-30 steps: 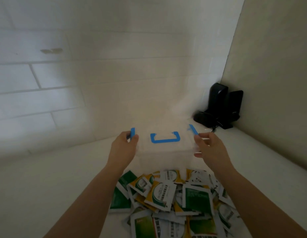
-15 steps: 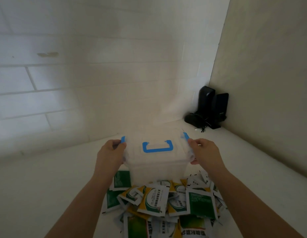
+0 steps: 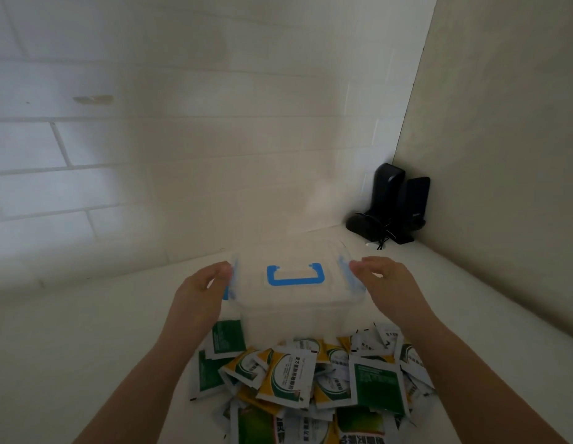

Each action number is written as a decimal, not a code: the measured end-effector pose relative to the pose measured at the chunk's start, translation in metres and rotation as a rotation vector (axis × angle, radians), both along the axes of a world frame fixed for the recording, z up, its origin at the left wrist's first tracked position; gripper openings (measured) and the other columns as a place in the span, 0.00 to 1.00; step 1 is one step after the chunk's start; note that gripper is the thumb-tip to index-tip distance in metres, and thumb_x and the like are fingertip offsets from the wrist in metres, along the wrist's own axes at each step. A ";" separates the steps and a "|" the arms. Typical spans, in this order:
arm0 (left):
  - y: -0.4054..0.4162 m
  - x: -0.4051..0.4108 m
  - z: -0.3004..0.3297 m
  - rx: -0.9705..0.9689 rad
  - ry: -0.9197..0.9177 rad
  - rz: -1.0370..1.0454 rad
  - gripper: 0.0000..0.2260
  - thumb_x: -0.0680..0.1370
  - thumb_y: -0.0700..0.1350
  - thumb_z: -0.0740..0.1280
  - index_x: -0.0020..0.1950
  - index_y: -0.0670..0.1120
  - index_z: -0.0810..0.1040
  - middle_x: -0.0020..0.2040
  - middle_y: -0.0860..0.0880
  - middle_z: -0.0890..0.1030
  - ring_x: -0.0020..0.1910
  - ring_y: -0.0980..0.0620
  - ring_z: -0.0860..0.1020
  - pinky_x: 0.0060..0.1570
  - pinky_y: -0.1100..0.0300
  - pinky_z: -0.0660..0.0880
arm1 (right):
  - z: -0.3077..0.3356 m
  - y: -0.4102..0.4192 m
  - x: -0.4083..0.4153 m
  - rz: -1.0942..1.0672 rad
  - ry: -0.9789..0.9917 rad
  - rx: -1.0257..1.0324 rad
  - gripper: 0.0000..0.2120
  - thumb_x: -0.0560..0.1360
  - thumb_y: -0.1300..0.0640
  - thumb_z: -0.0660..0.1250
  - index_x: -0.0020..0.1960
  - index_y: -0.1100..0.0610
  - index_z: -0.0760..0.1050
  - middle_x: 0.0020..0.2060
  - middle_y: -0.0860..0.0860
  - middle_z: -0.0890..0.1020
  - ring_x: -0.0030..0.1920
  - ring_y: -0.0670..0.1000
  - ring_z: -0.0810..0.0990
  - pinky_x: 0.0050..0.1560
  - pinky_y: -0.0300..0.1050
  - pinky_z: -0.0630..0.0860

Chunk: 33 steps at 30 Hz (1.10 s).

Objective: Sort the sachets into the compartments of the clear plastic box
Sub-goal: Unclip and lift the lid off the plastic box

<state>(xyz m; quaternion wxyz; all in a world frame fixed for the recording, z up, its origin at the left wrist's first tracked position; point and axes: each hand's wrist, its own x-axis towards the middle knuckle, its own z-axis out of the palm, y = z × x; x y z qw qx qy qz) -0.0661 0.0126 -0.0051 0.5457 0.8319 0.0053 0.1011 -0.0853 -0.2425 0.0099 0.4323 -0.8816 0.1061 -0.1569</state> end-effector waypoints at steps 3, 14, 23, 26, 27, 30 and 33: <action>-0.007 -0.004 0.007 0.013 -0.041 0.006 0.16 0.77 0.49 0.61 0.64 0.48 0.73 0.52 0.53 0.78 0.44 0.59 0.76 0.48 0.69 0.68 | 0.009 0.014 -0.002 0.060 -0.030 0.021 0.13 0.75 0.51 0.64 0.57 0.55 0.78 0.63 0.52 0.76 0.60 0.50 0.73 0.59 0.40 0.64; -0.016 -0.002 0.002 -0.019 0.011 -0.121 0.16 0.78 0.45 0.60 0.66 0.48 0.70 0.65 0.48 0.74 0.62 0.50 0.71 0.59 0.59 0.64 | 0.017 0.008 0.009 -0.058 0.109 -0.160 0.26 0.75 0.52 0.64 0.70 0.58 0.62 0.68 0.58 0.69 0.66 0.57 0.68 0.65 0.49 0.65; -0.016 -0.003 -0.007 -0.069 0.033 -0.120 0.15 0.78 0.45 0.59 0.65 0.48 0.70 0.63 0.48 0.75 0.55 0.55 0.71 0.55 0.61 0.64 | 0.016 -0.019 0.018 -0.159 0.166 0.288 0.30 0.71 0.57 0.70 0.70 0.59 0.61 0.60 0.57 0.73 0.58 0.55 0.73 0.58 0.48 0.69; -0.018 -0.003 -0.004 -0.141 0.038 -0.118 0.15 0.77 0.43 0.61 0.65 0.48 0.70 0.60 0.49 0.76 0.53 0.54 0.72 0.42 0.67 0.66 | 0.010 -0.039 0.017 -0.238 0.109 0.479 0.27 0.72 0.62 0.69 0.68 0.62 0.65 0.54 0.61 0.78 0.49 0.54 0.77 0.52 0.46 0.74; -0.019 -0.002 -0.002 -0.188 0.057 -0.119 0.16 0.77 0.42 0.62 0.65 0.48 0.70 0.59 0.50 0.76 0.53 0.53 0.72 0.39 0.67 0.66 | 0.011 -0.046 0.014 -0.231 0.066 0.561 0.23 0.73 0.63 0.67 0.66 0.63 0.67 0.48 0.59 0.79 0.43 0.52 0.77 0.47 0.42 0.75; -0.020 0.001 0.001 -0.323 0.104 -0.092 0.16 0.76 0.39 0.63 0.64 0.46 0.71 0.56 0.48 0.77 0.51 0.52 0.72 0.44 0.64 0.66 | 0.024 -0.071 0.000 -0.192 -0.189 0.977 0.05 0.76 0.66 0.60 0.49 0.61 0.74 0.38 0.51 0.75 0.36 0.43 0.74 0.30 0.29 0.75; -0.017 0.004 0.001 -0.369 0.101 -0.050 0.15 0.76 0.37 0.63 0.62 0.45 0.72 0.55 0.46 0.77 0.49 0.53 0.73 0.44 0.66 0.67 | 0.033 -0.105 -0.021 -0.138 -0.433 1.063 0.11 0.76 0.67 0.58 0.42 0.54 0.73 0.33 0.46 0.73 0.33 0.42 0.73 0.32 0.30 0.74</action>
